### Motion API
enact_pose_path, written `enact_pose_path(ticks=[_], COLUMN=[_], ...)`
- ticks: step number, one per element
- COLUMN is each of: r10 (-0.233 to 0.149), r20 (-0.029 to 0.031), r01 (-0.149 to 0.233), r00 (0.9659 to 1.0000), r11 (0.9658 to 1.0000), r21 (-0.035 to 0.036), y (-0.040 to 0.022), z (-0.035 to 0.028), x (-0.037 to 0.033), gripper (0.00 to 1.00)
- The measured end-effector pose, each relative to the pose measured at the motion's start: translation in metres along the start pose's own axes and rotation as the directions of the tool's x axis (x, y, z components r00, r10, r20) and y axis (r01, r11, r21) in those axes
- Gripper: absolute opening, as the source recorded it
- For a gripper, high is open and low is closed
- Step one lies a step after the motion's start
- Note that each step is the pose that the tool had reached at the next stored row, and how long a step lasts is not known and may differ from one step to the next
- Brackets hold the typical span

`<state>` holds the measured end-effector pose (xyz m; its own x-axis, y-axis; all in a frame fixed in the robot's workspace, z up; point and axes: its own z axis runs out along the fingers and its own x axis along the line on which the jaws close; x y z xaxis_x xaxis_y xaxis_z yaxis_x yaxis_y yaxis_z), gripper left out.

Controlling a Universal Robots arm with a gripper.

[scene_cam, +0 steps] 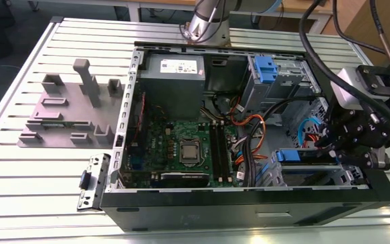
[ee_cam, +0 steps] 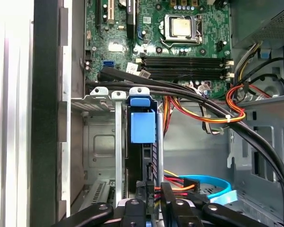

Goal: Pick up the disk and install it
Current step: 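Insert the first disk wire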

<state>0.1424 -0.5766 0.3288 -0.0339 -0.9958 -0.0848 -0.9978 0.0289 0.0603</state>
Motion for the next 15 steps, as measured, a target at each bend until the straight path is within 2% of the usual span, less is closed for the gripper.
enact_pose_path(ticks=[4,9,11,15], r10=[0.000,-0.001,-0.002,-0.007], r20=[0.0006,0.0023,0.0035,0.0078], r01=[0.000,0.001,0.002,0.007], r00=[1.0000,1.0000,1.0000,0.9999], r11=[1.0000,1.0000,1.0000,1.0000], r21=[0.0000,-0.0003,-0.0013,-0.0057], y=[0.0006,0.0006,0.0005,-0.0004], z=[-0.0093,-0.0096,-0.0090,-0.0062], x=[-0.0008,-0.0009,-0.0008,-0.0005], gripper=[0.27,0.25,0.13,0.10])
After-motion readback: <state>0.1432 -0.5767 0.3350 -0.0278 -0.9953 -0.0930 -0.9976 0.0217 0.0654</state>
